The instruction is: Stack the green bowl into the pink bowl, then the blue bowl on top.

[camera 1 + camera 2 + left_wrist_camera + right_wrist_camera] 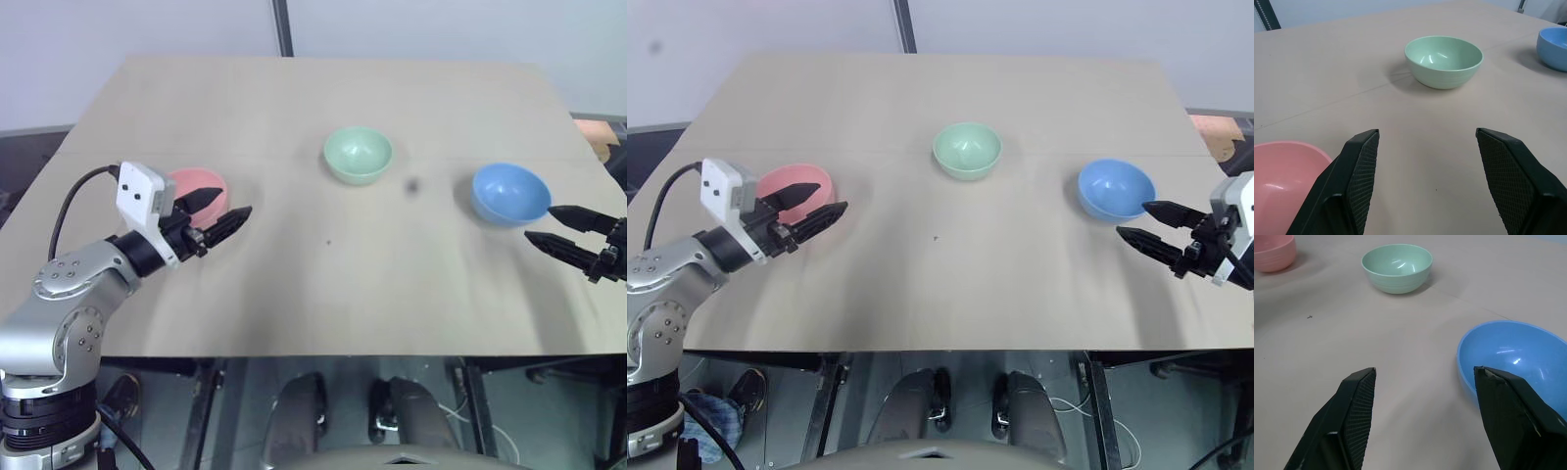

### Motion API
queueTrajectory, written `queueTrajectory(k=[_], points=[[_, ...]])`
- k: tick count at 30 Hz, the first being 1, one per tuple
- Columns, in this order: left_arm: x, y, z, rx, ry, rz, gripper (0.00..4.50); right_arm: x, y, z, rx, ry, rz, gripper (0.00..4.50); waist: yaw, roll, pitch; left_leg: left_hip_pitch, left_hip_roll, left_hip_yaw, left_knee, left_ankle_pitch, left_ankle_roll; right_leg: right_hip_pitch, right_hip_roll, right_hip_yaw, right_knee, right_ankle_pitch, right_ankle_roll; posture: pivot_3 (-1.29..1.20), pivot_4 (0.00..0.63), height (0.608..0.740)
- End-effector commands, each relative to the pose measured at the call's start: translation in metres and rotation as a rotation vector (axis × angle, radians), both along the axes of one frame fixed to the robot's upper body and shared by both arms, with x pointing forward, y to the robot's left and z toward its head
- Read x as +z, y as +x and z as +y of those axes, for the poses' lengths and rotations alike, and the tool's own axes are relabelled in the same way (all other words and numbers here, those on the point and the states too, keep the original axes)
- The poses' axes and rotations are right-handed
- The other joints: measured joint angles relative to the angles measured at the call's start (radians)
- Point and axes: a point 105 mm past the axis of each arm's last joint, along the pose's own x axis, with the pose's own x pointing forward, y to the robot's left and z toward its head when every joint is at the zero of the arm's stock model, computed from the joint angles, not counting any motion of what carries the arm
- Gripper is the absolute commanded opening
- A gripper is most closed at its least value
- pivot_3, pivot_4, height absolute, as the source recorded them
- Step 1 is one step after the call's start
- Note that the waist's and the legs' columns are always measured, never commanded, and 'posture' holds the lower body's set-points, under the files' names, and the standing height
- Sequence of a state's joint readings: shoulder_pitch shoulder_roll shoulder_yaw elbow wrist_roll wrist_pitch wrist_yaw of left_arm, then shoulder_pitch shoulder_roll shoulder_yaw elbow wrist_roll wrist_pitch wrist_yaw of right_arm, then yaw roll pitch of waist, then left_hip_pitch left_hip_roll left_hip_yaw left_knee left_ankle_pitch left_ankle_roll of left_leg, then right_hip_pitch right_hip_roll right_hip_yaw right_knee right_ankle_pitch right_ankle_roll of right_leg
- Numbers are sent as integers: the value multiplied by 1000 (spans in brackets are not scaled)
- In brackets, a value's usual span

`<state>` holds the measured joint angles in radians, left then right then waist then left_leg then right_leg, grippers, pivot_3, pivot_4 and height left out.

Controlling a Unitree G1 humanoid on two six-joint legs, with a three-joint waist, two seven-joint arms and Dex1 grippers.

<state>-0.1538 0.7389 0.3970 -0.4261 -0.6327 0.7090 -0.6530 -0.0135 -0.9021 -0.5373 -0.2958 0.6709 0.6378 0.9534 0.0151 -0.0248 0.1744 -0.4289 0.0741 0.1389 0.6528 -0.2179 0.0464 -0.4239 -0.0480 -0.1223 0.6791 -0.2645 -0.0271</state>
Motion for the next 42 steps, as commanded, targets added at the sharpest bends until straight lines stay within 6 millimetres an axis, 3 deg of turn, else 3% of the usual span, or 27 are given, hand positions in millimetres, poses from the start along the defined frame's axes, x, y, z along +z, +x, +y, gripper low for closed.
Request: queueTrajectory(k=[1,25,37,42], points=[[18,-2,0,-2,6,-78,3352,13,0,-3,-4,-18,-64,3482,0,0,0,0,0,0,0,0,0,0,0,0,0,0,0,0,150,740],[12,0,-4,-14,5,-65,3352,11,1,2,15,-15,-73,3482,0,0,0,1,0,0,0,0,0,0,0,0,1,0,0,0,150,740],[-10,9,5,46,134,2,3352,33,-30,61,330,65,-105,3482,0,0,0,1,0,0,1,0,0,2,0,0,1,0,0,0,150,740],[-22,16,19,107,221,45,3352,40,-39,78,428,80,-96,3482,0,0,0,2,0,0,1,0,0,2,0,0,1,0,0,0,150,740]])
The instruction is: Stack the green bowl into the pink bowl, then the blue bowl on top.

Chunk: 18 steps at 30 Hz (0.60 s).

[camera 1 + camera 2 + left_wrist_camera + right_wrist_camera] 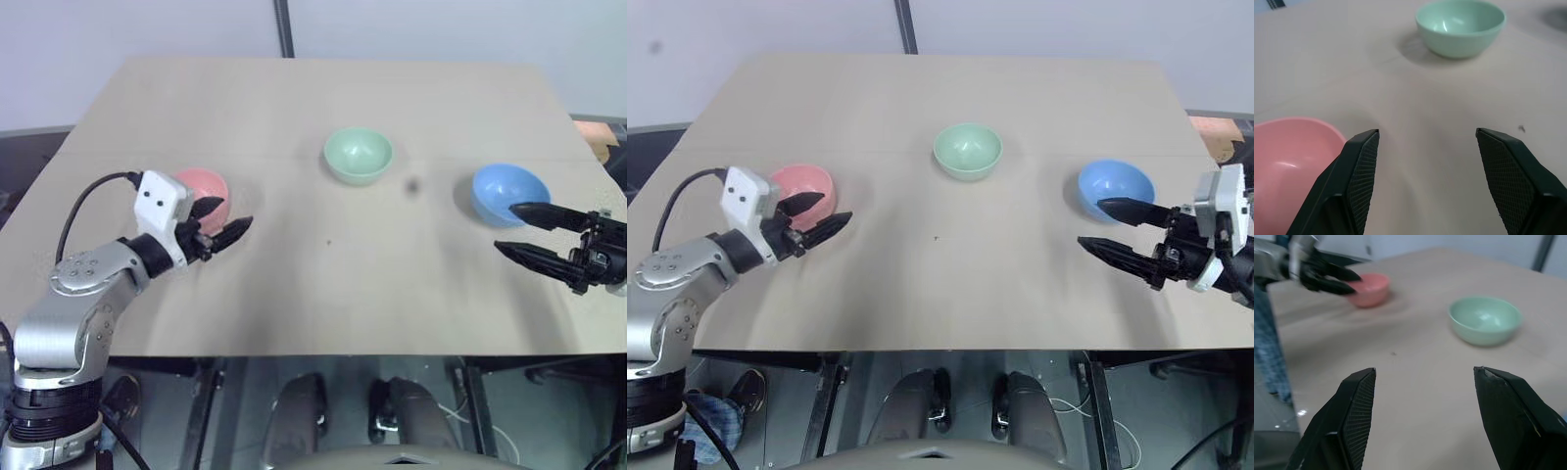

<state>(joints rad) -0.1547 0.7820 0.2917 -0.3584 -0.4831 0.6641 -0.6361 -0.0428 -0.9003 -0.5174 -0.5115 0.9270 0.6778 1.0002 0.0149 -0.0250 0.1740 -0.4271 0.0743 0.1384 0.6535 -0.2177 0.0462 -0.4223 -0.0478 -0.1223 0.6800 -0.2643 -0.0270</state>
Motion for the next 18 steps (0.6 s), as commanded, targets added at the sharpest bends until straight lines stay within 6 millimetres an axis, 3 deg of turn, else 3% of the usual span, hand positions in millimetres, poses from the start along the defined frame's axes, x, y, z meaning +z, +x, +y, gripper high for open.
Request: queueTrajectory(k=[1,7,18], points=[[-2,5,13,51,84,-1,3352,10,-9,13,74,-14,-27,3482,0,0,0,0,0,0,0,0,0,0,0,0,0,0,0,0,150,740],[-14,12,42,184,171,65,3352,9,-7,15,78,-12,-33,3482,0,-1,0,0,0,0,0,0,0,0,0,0,0,0,0,0,150,740],[-30,11,42,151,251,117,3352,8,-2,10,49,-16,-56,3482,0,-1,0,0,0,0,0,0,0,0,-1,0,0,0,0,0,150,740]])
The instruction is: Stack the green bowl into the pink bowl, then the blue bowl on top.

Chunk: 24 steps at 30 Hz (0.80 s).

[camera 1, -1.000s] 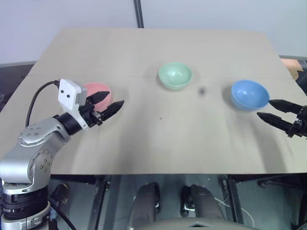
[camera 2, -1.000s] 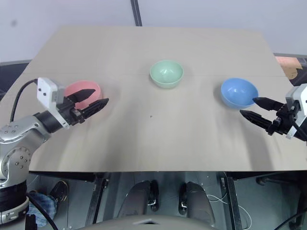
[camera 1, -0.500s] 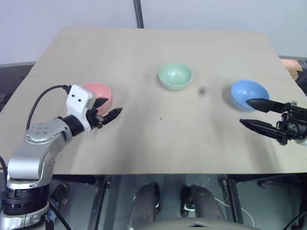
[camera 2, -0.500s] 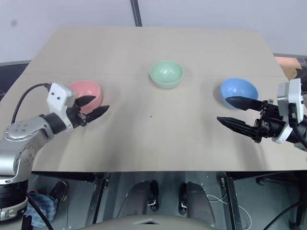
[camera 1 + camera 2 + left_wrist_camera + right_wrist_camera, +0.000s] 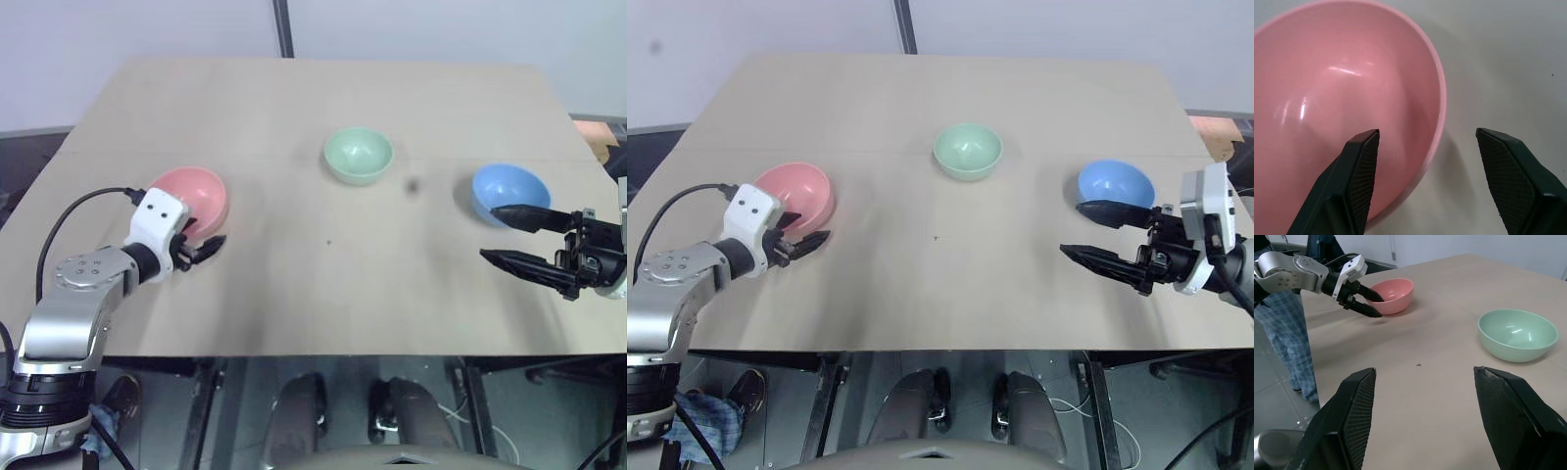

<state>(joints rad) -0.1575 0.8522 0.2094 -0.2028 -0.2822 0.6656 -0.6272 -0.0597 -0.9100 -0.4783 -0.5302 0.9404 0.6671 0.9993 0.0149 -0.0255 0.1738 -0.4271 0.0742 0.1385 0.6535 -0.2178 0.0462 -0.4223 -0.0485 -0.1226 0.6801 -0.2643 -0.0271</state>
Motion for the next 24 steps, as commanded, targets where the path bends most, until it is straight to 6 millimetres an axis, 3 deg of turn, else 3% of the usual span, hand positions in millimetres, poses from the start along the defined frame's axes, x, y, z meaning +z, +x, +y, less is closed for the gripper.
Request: queueTrajectory(k=[1,2,6,7,10,14,19,22,24], points=[[6,1,-1,-22,37,-14,3352,7,0,-1,-5,-4,-54,3482,0,0,0,0,0,0,0,0,0,0,0,0,0,0,0,0,150,740],[8,2,-4,-31,12,-22,3352,7,1,-1,-8,-5,-57,3482,0,0,0,0,0,0,0,0,0,0,0,0,0,0,0,0,150,740],[11,4,-7,-53,-10,-23,1537,7,2,-4,-21,-11,-64,3518,0,0,0,0,0,0,0,0,0,0,0,0,0,0,0,0,150,740],[10,5,-6,-56,10,-21,842,7,3,-4,-24,-12,-65,3518,0,0,0,0,0,0,0,0,0,0,0,0,0,0,0,0,150,740],[8,6,-6,-55,9,-19,148,8,3,-6,-29,-15,-70,3518,0,1,0,0,0,0,0,0,0,0,0,0,0,0,0,0,150,740],[9,7,-8,-69,16,-31,148,8,2,-6,-28,-14,-73,3518,0,1,-1,6,0,0,0,0,0,7,0,0,0,0,0,0,150,740],[17,22,-19,-200,146,-49,148,9,1,-5,-16,-17,-77,3518,6,1,-1,10,0,0,0,-2,4,10,-1,0,0,0,0,0,150,740],[21,31,-40,-327,177,-64,148,9,1,-5,-14,-20,-78,3518,6,1,-1,10,0,0,0,-3,4,10,-1,0,0,0,0,0,150,740],[20,35,-65,-464,219,-70,148,9,2,-4,-13,-20,-78,3518,7,1,-1,9,0,0,0,-2,4,10,-1,0,0,0,0,0,150,740]])
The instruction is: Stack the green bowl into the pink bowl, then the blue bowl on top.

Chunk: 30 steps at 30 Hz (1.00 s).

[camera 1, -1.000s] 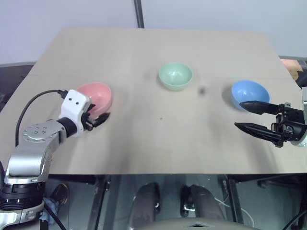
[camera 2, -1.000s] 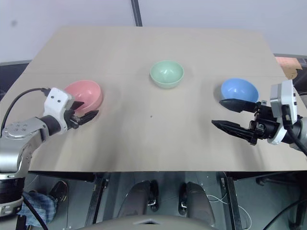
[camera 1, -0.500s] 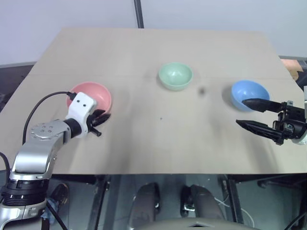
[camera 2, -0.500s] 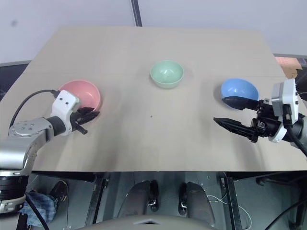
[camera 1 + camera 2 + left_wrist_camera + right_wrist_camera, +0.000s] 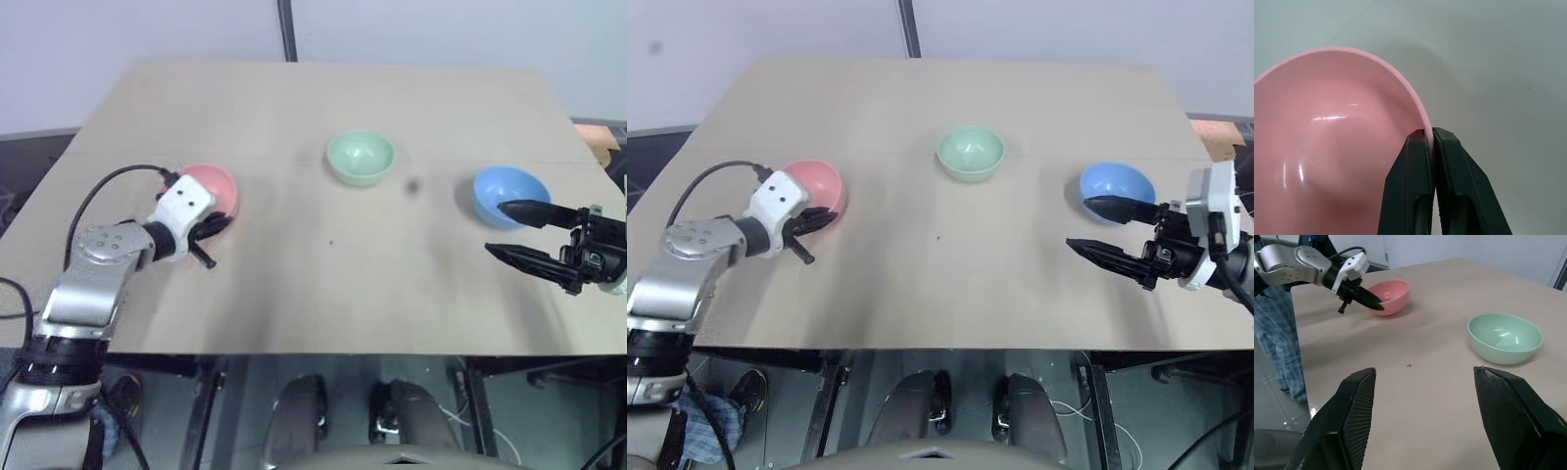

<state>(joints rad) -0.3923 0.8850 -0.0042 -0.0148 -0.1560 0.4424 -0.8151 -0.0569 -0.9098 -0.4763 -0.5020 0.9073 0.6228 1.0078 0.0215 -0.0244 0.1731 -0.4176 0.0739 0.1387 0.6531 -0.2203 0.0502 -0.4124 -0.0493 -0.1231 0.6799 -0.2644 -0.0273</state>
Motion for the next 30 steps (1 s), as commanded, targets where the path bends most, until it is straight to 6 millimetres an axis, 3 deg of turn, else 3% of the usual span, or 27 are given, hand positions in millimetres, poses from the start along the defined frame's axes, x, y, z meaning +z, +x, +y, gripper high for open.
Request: queueTrajectory(k=[1,5,7,11,19,24,28,30], points=[[6,5,-38,-224,74,-34,148,9,-3,2,13,-13,-50,3518,2,0,0,0,0,0,0,0,0,0,0,0,0,0,0,0,150,740],[-5,-13,-94,-568,131,20,148,10,-1,1,0,-20,-55,3518,-2,0,0,0,-1,1,0,2,-4,0,0,1,-1,0,0,0,150,740],[-13,-27,-108,-710,183,61,148,11,-1,0,-3,-22,-59,3518,-6,0,0,0,-1,1,0,2,-4,0,1,1,-1,0,0,0,150,740],[-26,-48,-117,-903,283,150,148,13,-2,1,-8,-23,-65,3518,-7,0,0,1,0,1,0,2,-4,0,1,2,0,0,0,0,150,740],[-23,-50,-134,-1081,377,44,148,14,-2,2,-22,-20,-73,3518,-5,0,0,1,0,1,0,0,0,1,1,1,0,0,0,0,150,740],[-14,-50,-153,-1133,337,-80,148,13,-2,1,-27,-21,-71,3518,-5,0,0,1,0,1,1,2,-2,1,1,1,0,0,0,0,150,740],[-14,-53,-153,-1151,321,-76,1461,13,-2,1,-23,-21,-68,3518,-7,0,0,1,0,1,1,2,-3,1,2,1,0,0,0,0,150,740],[-13,-51,-154,-1140,317,-100,2399,13,-1,1,-20,-21,-67,3518,-8,0,0,1,0,1,1,2,-3,1,2,2,0,0,0,0,150,740]])
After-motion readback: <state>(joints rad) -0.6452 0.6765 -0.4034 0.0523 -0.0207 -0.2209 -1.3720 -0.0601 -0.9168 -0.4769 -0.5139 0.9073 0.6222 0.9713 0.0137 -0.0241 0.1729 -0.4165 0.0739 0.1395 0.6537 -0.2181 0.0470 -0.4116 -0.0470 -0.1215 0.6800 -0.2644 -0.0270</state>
